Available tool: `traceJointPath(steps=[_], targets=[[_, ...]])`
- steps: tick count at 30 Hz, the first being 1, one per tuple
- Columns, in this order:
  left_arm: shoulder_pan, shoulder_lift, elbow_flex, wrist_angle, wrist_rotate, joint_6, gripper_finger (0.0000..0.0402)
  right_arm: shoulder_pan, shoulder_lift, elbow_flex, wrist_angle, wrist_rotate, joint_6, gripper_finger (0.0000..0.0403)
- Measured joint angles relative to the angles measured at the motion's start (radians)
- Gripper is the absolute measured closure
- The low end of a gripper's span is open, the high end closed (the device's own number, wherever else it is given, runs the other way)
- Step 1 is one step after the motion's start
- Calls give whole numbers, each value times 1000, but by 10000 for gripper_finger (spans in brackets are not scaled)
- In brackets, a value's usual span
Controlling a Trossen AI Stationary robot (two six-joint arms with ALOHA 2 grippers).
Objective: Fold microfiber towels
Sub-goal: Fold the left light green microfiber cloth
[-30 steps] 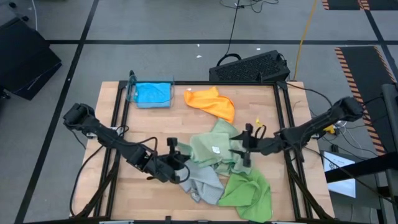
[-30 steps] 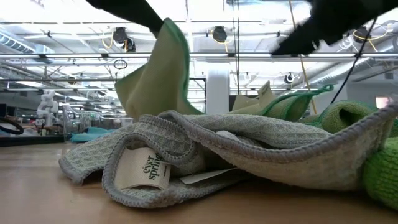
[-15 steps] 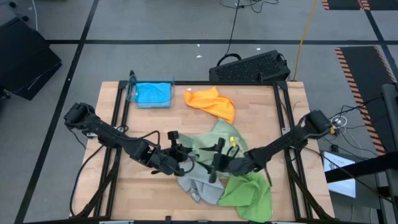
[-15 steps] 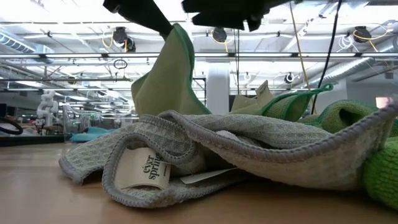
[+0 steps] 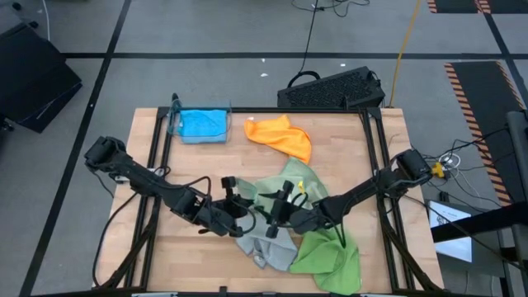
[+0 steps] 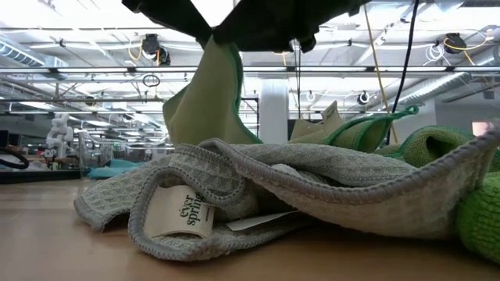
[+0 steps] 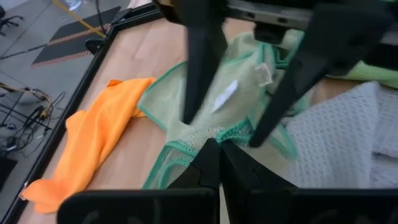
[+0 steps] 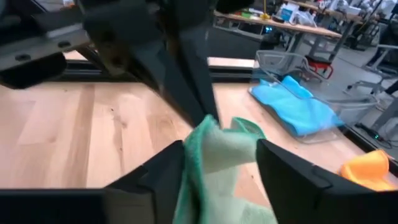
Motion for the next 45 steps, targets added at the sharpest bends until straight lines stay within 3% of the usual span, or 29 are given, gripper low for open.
traceJointPath(steps=[6,17,23,26,31,37,41,45], targets=[[0,0,0,11,-12,0,399,-32,16,-1,7,-81,27,288],[1,0,-1,11,-15,-6,399,-38,15,-7,-11,-79,-10,391],[0,0,-2,11,-37,28,392,-37,-3,-7,-37,-159,-62,395],[-10,0,-2,-3,-28,45,357,-29,-37,-7,-116,-196,-109,399],[-46,0,-2,-58,-55,9,258,-6,-99,-8,-270,-291,-167,399],[-98,0,-2,-158,-53,-76,164,12,-105,-9,-327,-295,-166,399],[-124,0,-2,-242,-12,-202,138,26,-105,-9,-328,-288,-175,400],[-135,-1,-52,-208,-25,-209,141,35,-105,-9,-323,-287,-192,400]])
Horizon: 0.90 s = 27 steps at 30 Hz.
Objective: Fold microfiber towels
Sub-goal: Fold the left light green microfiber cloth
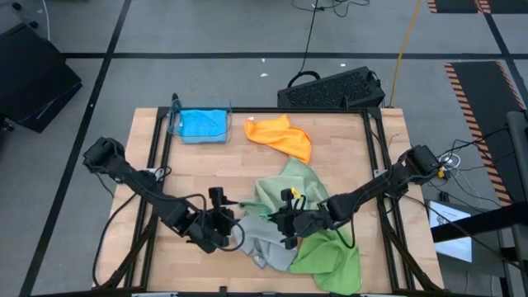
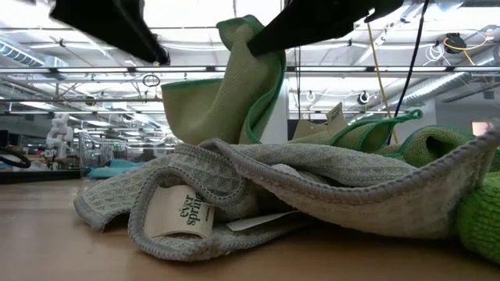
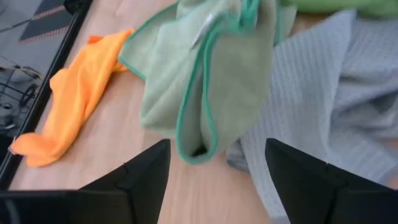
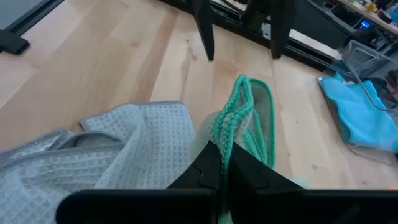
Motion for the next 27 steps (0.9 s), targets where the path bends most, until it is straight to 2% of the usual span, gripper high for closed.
traceJointPath(steps=[5,10,15,19,22,25,27], targets=[[19,0,-95,192,-17,99,153,0,0,0,0,1,0,400],[58,1,-166,332,-83,205,167,0,0,0,0,1,-23,400],[112,1,-214,381,36,210,200,0,0,0,1,2,-27,401],[138,1,-240,447,23,248,229,-1,0,0,1,2,-27,401],[133,1,-240,490,9,287,279,-2,0,0,3,3,-40,400],[104,0,-229,488,2,342,366,-5,0,0,10,41,-82,399],[76,-22,-223,472,-32,366,387,-14,-9,0,32,75,-131,399]])
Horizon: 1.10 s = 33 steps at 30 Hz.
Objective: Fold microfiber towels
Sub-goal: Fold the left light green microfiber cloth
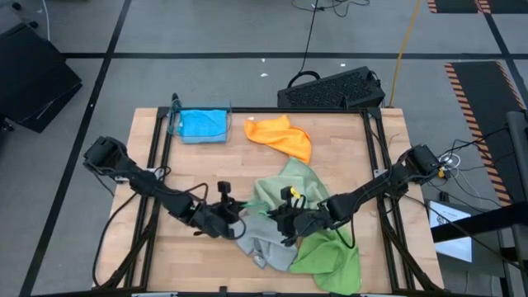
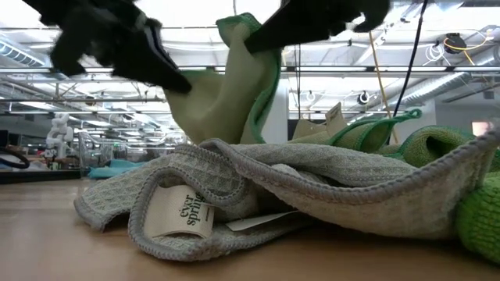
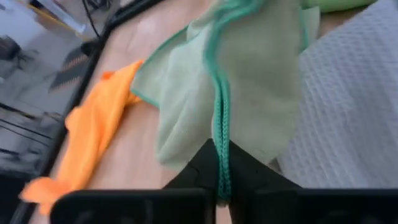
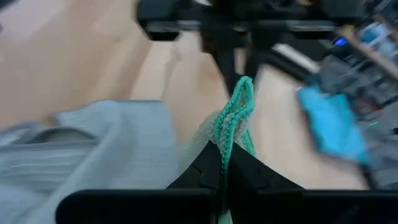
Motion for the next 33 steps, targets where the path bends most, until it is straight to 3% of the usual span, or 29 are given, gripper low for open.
traceJointPath(steps=[7,11,17,20,23,28,33], targets=[[-102,-200,73,-78,-293,28,395,-79,-136,2,97,-40,-176,398],[-116,-343,104,-41,-382,99,397,-167,-225,2,155,-208,-238,398],[-78,-485,115,1,-489,236,398,-379,-258,2,394,-525,-238,400],[-72,-526,118,59,-467,273,397,-458,-272,23,411,-640,-162,400],[-113,-529,116,83,-418,287,398,-478,-296,54,307,-744,-128,400],[-192,-457,116,61,-277,187,398,-431,-341,58,114,-857,-41,400],[-246,-314,116,123,-242,109,397,-334,-336,2,65,-886,21,400]])
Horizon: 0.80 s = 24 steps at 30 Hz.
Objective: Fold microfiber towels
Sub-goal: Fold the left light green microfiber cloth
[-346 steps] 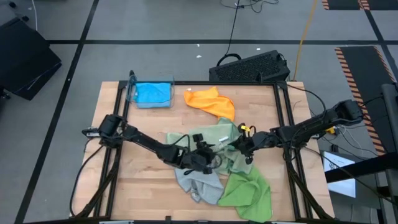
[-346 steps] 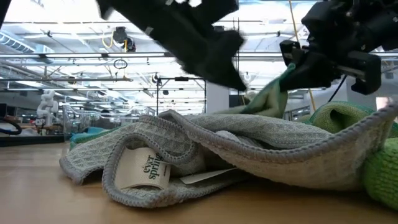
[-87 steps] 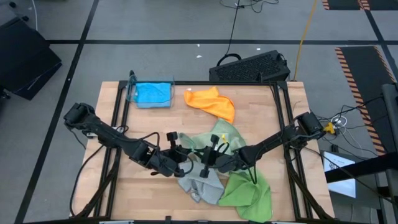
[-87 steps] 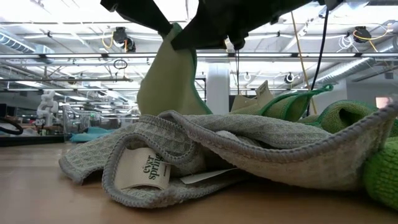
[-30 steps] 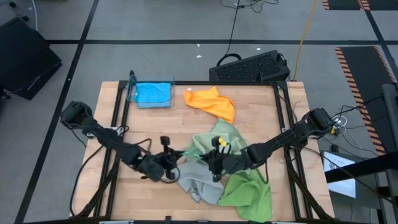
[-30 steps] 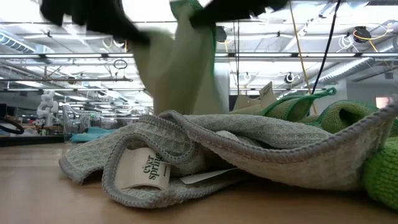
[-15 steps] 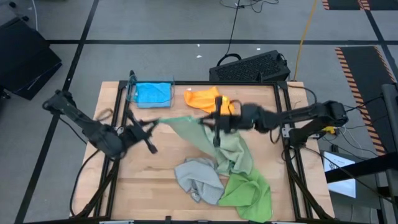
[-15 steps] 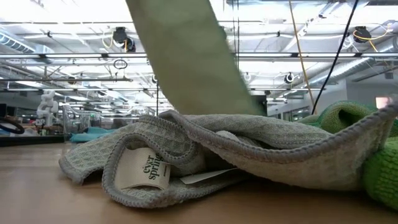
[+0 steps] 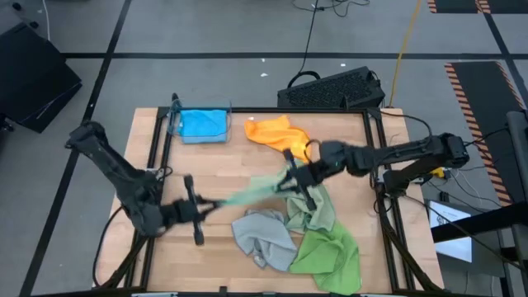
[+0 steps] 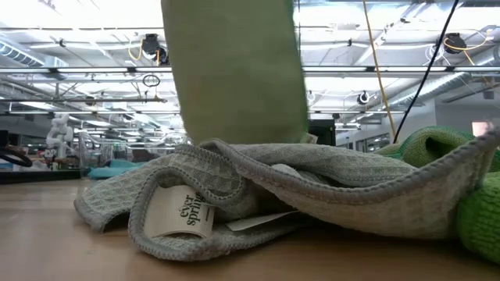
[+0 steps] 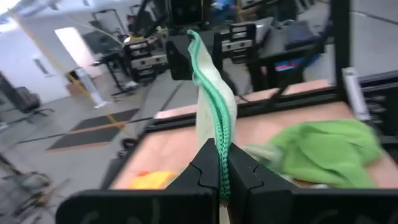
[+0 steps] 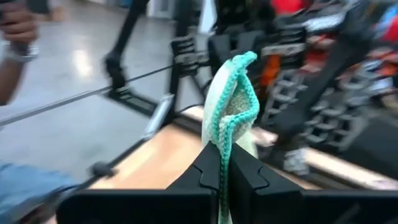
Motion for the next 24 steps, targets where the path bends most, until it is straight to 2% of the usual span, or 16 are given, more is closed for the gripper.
traceJointPath(steps=[3,9,11,13,15,18,21,24], targets=[[-20,99,0,67,29,-31,398,67,2,-75,45,6,36,401],[-53,231,0,253,47,8,395,195,3,-206,254,140,44,401],[-46,243,0,337,22,79,398,211,3,-217,346,193,31,401],[-18,244,0,416,-59,158,398,204,1,-218,430,263,-14,401],[32,234,0,466,-120,248,396,171,2,-218,525,322,-70,401],[128,187,-1,521,-125,387,397,66,2,-207,649,338,-77,401],[234,98,-1,528,-97,463,398,-72,2,-156,662,266,21,401],[359,-16,-1,448,-48,487,397,-200,18,-78,633,180,103,401]])
